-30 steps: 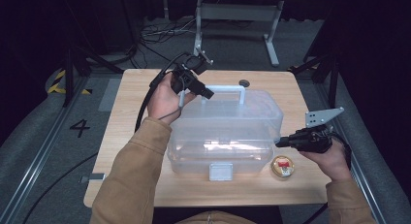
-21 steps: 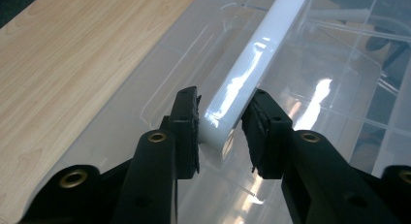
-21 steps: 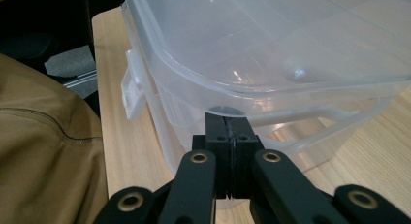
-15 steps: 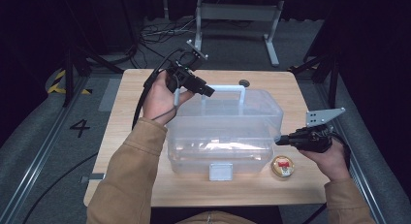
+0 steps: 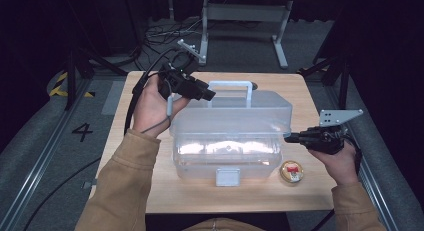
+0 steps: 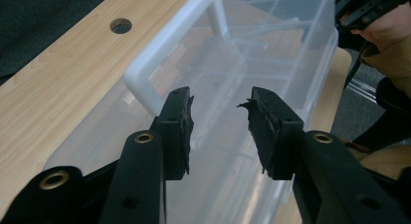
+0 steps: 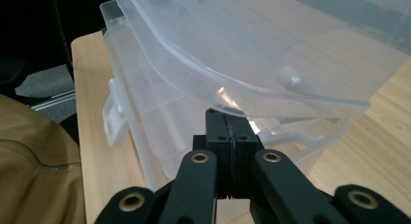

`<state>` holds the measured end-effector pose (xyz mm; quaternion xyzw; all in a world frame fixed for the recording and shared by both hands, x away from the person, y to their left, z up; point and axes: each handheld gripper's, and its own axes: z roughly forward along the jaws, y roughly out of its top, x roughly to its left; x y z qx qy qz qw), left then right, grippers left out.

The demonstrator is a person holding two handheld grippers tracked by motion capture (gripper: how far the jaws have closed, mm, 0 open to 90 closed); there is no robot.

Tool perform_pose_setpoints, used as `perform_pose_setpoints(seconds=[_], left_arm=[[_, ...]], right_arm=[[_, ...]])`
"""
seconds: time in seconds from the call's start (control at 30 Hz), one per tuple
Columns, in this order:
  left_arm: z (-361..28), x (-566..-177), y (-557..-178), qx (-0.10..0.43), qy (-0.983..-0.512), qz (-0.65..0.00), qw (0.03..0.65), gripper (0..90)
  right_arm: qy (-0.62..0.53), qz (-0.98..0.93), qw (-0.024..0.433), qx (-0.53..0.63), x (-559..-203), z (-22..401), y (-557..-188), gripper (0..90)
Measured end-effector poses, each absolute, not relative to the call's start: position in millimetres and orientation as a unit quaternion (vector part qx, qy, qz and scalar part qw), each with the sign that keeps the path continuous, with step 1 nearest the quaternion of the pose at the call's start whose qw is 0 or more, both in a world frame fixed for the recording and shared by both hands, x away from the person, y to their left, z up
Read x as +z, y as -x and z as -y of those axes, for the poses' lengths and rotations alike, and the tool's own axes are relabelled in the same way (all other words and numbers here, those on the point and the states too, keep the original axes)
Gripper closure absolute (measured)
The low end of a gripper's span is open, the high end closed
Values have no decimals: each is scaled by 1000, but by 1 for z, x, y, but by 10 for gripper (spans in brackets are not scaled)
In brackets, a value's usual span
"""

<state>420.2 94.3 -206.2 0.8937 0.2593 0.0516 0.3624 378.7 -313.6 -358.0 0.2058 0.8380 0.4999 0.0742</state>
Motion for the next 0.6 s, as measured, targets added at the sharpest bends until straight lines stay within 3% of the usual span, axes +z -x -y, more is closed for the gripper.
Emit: perform_pose_setpoints(seconds=[0.33,0.6], left_arm=[[-105,-204,-395,49,-896,-244,368,689],[-112,-210,-379,52,-900,-245,357,693]], right_arm=[[-223,-820,88,520,-349,310,-382,900],[-230,-809,88,533,-343,306,-388,900]])
